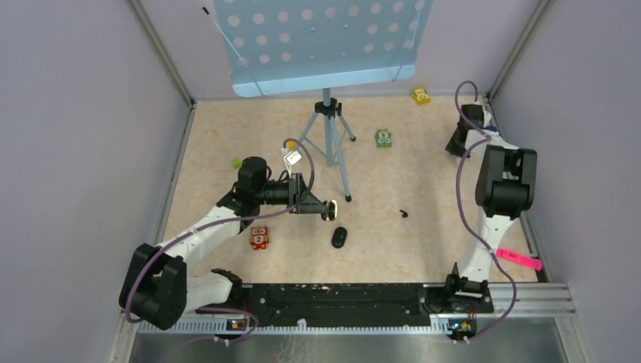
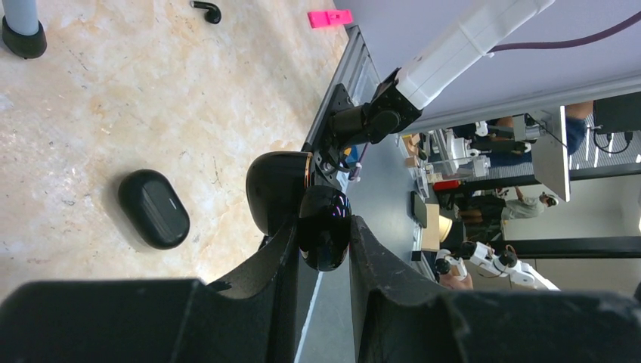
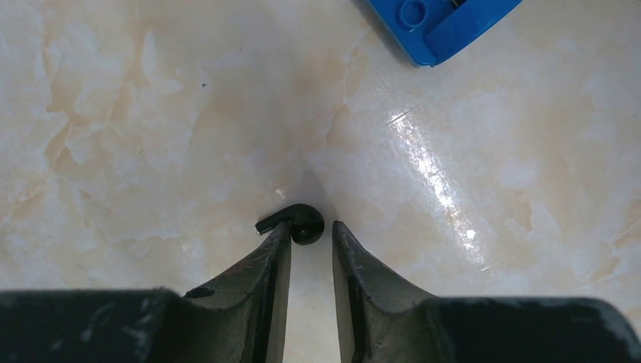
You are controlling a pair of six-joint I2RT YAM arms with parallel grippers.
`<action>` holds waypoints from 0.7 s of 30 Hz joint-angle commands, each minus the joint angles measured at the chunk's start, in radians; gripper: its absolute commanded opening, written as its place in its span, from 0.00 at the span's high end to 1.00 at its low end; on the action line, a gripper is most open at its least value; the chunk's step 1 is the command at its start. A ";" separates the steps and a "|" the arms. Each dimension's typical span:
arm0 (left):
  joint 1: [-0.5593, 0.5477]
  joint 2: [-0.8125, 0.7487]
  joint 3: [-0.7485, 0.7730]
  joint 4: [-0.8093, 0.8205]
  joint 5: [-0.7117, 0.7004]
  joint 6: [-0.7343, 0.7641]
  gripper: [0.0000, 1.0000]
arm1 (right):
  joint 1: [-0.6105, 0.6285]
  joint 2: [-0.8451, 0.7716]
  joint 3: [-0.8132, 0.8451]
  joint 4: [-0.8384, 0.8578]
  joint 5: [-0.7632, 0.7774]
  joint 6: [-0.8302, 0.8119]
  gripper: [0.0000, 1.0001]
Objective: Insert the wireless bluetooth earbuds into the charging case
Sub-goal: Pick up the right earbud from the corner of the board.
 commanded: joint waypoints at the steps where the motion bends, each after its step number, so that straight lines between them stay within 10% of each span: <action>1: 0.001 0.023 0.010 0.070 0.014 0.002 1.00 | -0.006 -0.035 -0.056 -0.053 0.015 -0.031 0.76; 7: 0.001 0.016 0.023 0.052 0.021 0.014 1.00 | -0.006 -0.074 -0.085 -0.031 -0.015 -0.043 0.78; 12: 0.001 -0.017 0.009 0.029 0.010 0.023 1.00 | -0.006 -0.079 -0.084 -0.037 -0.025 -0.032 0.53; 21: 0.001 -0.023 0.001 0.025 0.010 0.020 1.00 | -0.009 -0.068 -0.016 -0.052 -0.009 0.026 0.53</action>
